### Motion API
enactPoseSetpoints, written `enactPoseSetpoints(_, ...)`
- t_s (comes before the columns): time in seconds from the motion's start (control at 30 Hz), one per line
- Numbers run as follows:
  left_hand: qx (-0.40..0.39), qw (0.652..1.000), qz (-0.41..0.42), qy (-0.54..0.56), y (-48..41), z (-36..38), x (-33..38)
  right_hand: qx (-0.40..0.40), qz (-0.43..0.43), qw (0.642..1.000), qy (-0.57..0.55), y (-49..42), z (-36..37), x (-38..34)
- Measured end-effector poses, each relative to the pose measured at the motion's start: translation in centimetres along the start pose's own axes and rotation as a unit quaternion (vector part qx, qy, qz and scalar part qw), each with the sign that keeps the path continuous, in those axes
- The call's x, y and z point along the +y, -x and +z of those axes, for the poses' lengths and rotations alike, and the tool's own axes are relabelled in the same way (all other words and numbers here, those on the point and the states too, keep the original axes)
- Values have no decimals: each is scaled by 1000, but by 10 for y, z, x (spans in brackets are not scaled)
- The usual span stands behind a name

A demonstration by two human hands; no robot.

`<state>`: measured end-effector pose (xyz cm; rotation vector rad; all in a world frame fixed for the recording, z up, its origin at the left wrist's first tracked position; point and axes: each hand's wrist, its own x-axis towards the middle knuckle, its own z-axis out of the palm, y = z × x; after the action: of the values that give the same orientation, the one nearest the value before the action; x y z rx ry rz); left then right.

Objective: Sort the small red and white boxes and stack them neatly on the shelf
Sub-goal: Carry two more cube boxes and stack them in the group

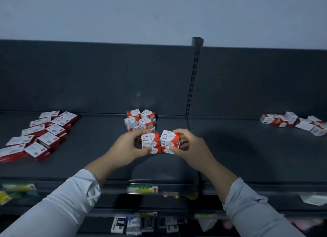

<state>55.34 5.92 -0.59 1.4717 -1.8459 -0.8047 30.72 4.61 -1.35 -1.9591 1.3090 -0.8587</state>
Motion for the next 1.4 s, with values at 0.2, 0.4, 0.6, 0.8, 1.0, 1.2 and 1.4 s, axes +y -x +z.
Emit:
enactPoseSetpoints(0.2,-42,999,6,9,9,-34,-40,-13,18,1000,13,-6,48,-20)
enactPoseSetpoints(0.4,-75,997,-4,-8,14,-42,-68,-50,48,997,28,-10,74,-21)
enactPoseSetpoints(0.6,-86,994,-3,-60,13,-48,-85,-79,76,994,28,-12,89,-22)
enactPoseSetpoints(0.8,-57,995,-9,-87,-7,-48,-93,-52,86,994,38,-34,95,-20)
enactPoseSetpoints(1.0,-30,997,-15,-68,-33,-45,-96,7,101,995,25,-61,107,-16)
enactPoseSetpoints(1.2,-12,998,-34,-52,-52,-44,-99,28,114,993,24,-80,112,-15)
enactPoseSetpoints(1.4,7,996,-54,-64,-64,-41,-100,64,120,990,31,-90,120,-12)
